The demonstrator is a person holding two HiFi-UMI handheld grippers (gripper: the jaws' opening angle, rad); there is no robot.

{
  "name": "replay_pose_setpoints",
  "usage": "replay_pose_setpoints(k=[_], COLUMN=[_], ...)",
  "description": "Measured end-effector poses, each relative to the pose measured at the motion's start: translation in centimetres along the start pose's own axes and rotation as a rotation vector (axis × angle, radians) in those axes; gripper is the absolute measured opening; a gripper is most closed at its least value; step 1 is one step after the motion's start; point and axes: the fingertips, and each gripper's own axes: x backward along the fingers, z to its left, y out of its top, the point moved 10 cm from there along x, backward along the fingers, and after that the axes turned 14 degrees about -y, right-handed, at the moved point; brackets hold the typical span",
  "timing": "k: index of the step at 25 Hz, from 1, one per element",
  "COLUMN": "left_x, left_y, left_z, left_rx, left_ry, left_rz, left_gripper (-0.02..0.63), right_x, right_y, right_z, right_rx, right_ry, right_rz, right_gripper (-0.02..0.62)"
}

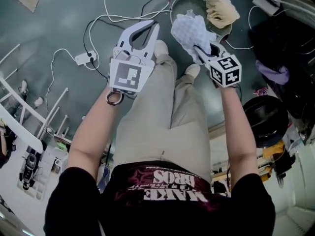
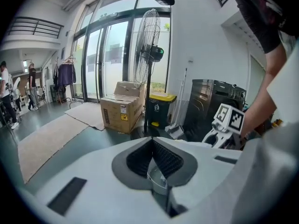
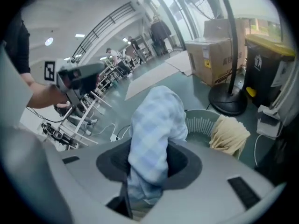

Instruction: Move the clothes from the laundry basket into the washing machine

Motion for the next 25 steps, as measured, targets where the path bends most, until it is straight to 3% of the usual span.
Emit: replay_pose_setpoints(k=[6, 10, 18, 25], left_x=[0.8, 0.3, 0.6, 1.9], left_y=[2.0, 4.8, 11.3, 16.4], left_z=[-3.2, -5.9, -13.1, -18.0], left_rx=[-0.02, -0.064, -0.111, -0.11], left_ry=[-0.068, -0.118, -0.144, -0.18], left_rz=[0.036, -0.004, -0.062, -0.057], left_gripper=[0.005, 0.005, 0.005, 0.005], right_x=[11.5, 17.5, 27.0, 34.0], right_y=[0.7, 1.6, 2.4, 3.6], right_z=[-0.3, -0.4, 0.2, 0.8], right_rx=[-0.138, -0.204, -0.264, -0.353], right_ry=[-0.031, -0.045, -0.08, -0.154], right_rz=[-0.144, -0.22, -0.305, -0.367], right_gripper=[0.156, 0.156, 0.156, 0.156])
